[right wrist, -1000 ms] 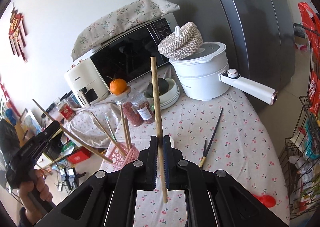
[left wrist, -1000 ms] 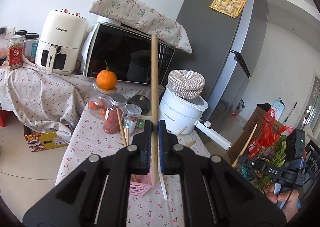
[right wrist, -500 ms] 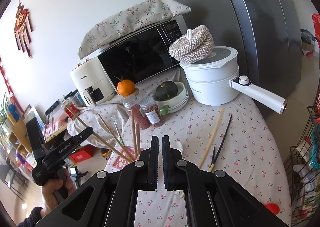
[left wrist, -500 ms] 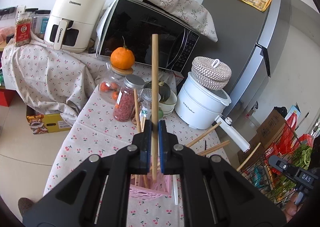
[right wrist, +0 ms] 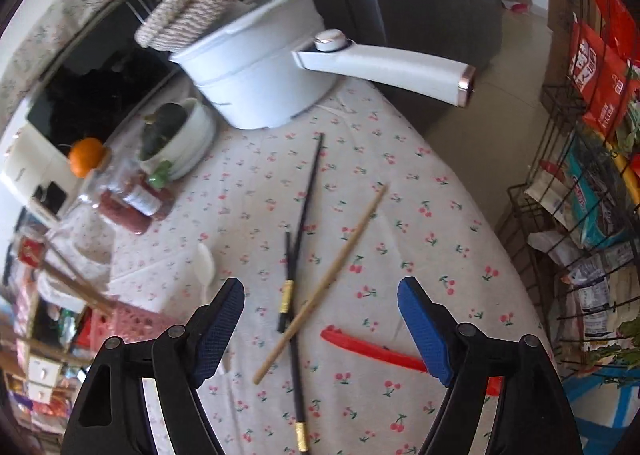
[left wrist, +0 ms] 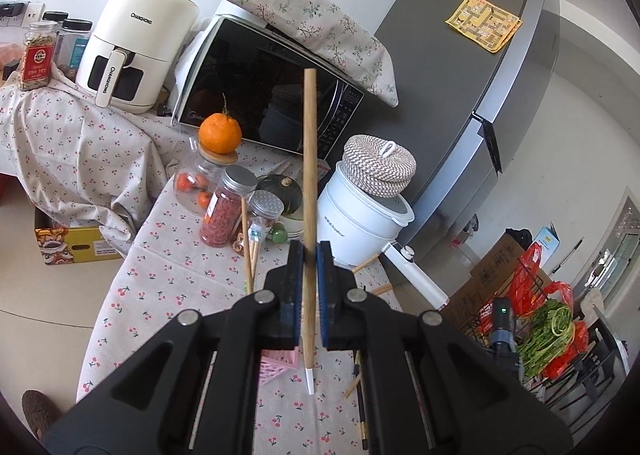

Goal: Organize utensils
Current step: 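Grasp another wooden chopstick with the right gripper while the left holds its chopstick above the basket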

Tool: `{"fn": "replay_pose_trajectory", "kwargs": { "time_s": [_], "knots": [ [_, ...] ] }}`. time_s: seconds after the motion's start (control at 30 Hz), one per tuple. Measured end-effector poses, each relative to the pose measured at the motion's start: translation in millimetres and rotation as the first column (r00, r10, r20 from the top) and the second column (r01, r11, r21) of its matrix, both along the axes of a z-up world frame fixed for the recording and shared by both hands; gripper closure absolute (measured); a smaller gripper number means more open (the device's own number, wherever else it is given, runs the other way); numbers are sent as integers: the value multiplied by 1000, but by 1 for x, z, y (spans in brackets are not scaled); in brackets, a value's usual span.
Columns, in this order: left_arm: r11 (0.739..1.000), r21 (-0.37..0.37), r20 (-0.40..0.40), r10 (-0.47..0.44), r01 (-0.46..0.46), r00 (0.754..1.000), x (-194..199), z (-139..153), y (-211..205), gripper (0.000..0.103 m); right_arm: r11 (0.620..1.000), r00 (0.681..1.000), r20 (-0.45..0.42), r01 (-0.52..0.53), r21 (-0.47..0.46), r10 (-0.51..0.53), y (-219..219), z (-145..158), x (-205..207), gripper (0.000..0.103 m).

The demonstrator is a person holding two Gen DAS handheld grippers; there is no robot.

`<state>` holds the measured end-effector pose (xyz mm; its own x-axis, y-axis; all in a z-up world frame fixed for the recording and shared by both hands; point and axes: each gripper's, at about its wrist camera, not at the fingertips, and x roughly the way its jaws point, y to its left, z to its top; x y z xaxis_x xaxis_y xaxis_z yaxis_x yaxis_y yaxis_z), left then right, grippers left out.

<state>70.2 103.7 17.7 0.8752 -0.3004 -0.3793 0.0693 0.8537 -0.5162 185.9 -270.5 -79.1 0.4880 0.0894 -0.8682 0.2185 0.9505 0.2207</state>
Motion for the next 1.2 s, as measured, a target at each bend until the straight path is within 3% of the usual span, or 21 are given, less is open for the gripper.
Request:
{"fn": "replay_pose_trajectory", "kwargs": {
  "time_s": [0.07,0.2,0.33,0.37,0.43,0.63,0.7,0.8,0.93,1.1,1.2],
  "knots": [
    [1000,-7,-6,-20,20,1000,-2,2,0,95,998,999,-35,8,-55,-10,2,-18,14,22],
    [999,-21,10,-33,33,999,-10,7,6,95,993,990,-98,96,-64,-102,-2,-54,38,23],
    [999,-20,15,-34,34,999,-14,9,11,95,976,972,-155,149,-160,-174,5,-87,44,20],
    [999,-21,13,-34,35,999,-15,9,12,95,969,973,-142,151,-193,-180,10,-91,44,18],
    [999,-28,9,-37,37,999,-16,9,15,95,957,973,-138,146,-249,-185,19,-99,43,1],
    [999,-30,1,-38,38,999,-19,7,18,95,946,966,-118,192,-262,-229,21,-103,37,2],
    [999,-29,-2,-37,37,999,-20,6,18,95,947,971,-105,180,-264,-214,23,-100,34,13],
    [999,-30,-3,-40,40,999,-20,6,17,95,951,979,-78,161,-263,-188,34,-91,33,48],
    [999,-24,-1,-47,47,999,-20,7,14,95,960,986,-65,135,-244,-155,36,-86,35,79],
    [998,-15,-18,-56,55,998,-18,4,12,96,975,990,-50,118,-190,-130,26,-85,33,93],
    [999,-22,-21,-48,48,999,-16,4,15,95,994,994,-45,99,-52,-102,15,-85,30,96]
  ]
}}
